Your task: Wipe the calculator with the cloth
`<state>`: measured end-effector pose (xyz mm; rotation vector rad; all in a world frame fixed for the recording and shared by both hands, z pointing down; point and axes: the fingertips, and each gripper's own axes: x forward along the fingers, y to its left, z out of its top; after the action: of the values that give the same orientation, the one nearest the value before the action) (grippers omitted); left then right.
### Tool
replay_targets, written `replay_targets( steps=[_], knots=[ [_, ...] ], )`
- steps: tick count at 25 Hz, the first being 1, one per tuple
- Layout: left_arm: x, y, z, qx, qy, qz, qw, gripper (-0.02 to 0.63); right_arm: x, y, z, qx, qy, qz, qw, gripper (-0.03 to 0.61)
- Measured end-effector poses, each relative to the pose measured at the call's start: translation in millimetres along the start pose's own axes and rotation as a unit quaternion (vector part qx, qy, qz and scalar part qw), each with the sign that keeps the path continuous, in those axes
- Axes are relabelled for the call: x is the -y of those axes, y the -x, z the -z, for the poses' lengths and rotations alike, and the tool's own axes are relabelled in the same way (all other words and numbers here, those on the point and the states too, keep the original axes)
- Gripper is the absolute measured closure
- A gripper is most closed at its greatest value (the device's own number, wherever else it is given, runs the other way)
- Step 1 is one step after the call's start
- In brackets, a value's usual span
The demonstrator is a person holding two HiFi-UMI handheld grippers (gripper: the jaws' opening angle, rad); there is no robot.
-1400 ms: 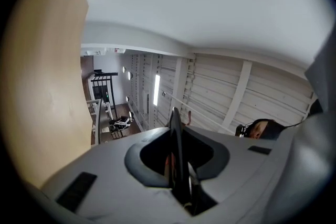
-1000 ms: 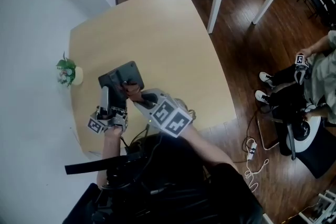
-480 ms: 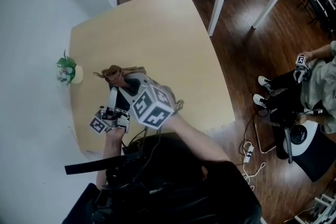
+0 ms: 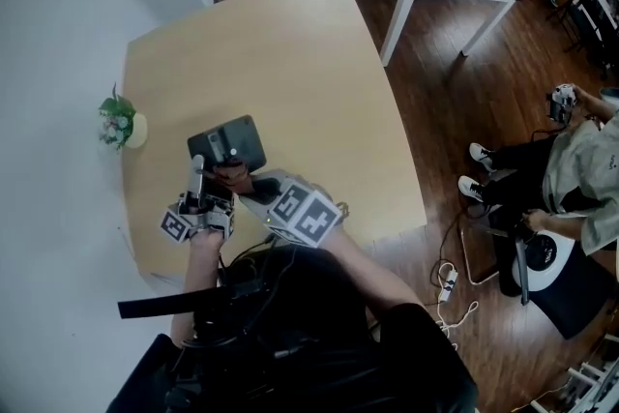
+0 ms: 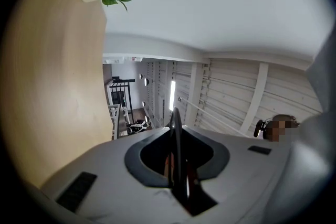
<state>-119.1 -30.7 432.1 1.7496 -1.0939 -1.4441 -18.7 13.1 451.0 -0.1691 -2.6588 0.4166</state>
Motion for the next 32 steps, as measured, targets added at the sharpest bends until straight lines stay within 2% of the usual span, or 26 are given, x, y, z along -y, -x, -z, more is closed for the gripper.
replay_targets(
  steps=[2,5,6,8,11,13,16,18,20,22,24,27,28,30,31,32],
  knots=[
    [1.6,1.3,0.5,-0.011,-0.009,0.002,0.9999,0.552,20.5,16.0,-23.9,0.042,-0.009,0.025,0.999,0.514],
    [7.8,-0.3,12.0,-0.038,-0.016,0.014,0.9991,0.552,61.9,40.3,-79.6,0.109,0.025,0.116,0.987,0.514],
    [9.2,-1.3,18.5,-0.048,-0.017,0.017,0.9986,0.552,71.4,43.7,-93.2,0.118,0.043,0.140,0.982,0.514],
    [9.5,-2.3,28.3,-0.058,-0.016,0.020,0.9980,0.554,77.0,38.0,-102.9,0.103,0.077,0.155,0.980,0.514],
    [4.1,-1.7,25.1,-0.037,0.005,0.014,0.9992,0.552,54.6,10.6,-78.1,0.035,0.128,0.127,0.983,0.514],
    [-2.3,0.6,11.9,-0.007,0.024,0.005,0.9997,0.548,33.7,-6.3,-51.5,0.005,0.137,0.102,0.985,0.514],
    [-18.3,9.4,-6.4,0.030,0.046,-0.015,0.9984,0.546,10.6,-23.2,-1.2,-0.039,0.105,0.054,0.992,0.514],
    [-32.1,16.2,-6.2,0.028,0.060,-0.032,0.9973,0.546,-1.0,-31.8,39.2,-0.080,0.068,0.003,0.994,0.514],
    [-50.0,22.8,6.4,-0.012,0.067,-0.056,0.9961,0.544,6.5,-31.4,66.9,-0.084,0.006,-0.020,0.996,0.514],
    [-73.2,32.4,27.1,-0.082,0.067,-0.090,0.9902,0.538,41.6,-19.3,80.4,-0.074,-0.049,0.018,0.996,0.514],
    [-96.4,46.7,49.6,-0.154,0.081,-0.122,0.9772,0.537,88.6,-7.4,94.3,-0.076,-0.070,0.085,0.991,0.514],
    [-126.5,71.9,82.5,-0.257,0.116,-0.143,0.9486,0.534,146.3,-2.8,120.0,-0.088,-0.070,0.151,0.982,0.514],
    [-135.4,78.9,91.4,-0.286,0.125,-0.148,0.9384,0.531,158.0,-5.3,130.2,-0.097,-0.063,0.157,0.981,0.514],
    [-150.6,87.7,102.9,-0.323,0.141,-0.157,0.9226,0.520,164.1,-18.0,155.9,-0.127,-0.059,0.135,0.981,0.514],
    [-156.4,87.6,105.0,-0.327,0.149,-0.158,0.9197,0.512,159.8,-26.8,170.4,-0.144,-0.065,0.113,0.981,0.514],
    [-161.5,84.2,104.0,-0.320,0.154,-0.156,0.9217,0.479,153.5,-35.6,183.6,-0.158,-0.074,0.093,0.980,0.514]
  ],
)
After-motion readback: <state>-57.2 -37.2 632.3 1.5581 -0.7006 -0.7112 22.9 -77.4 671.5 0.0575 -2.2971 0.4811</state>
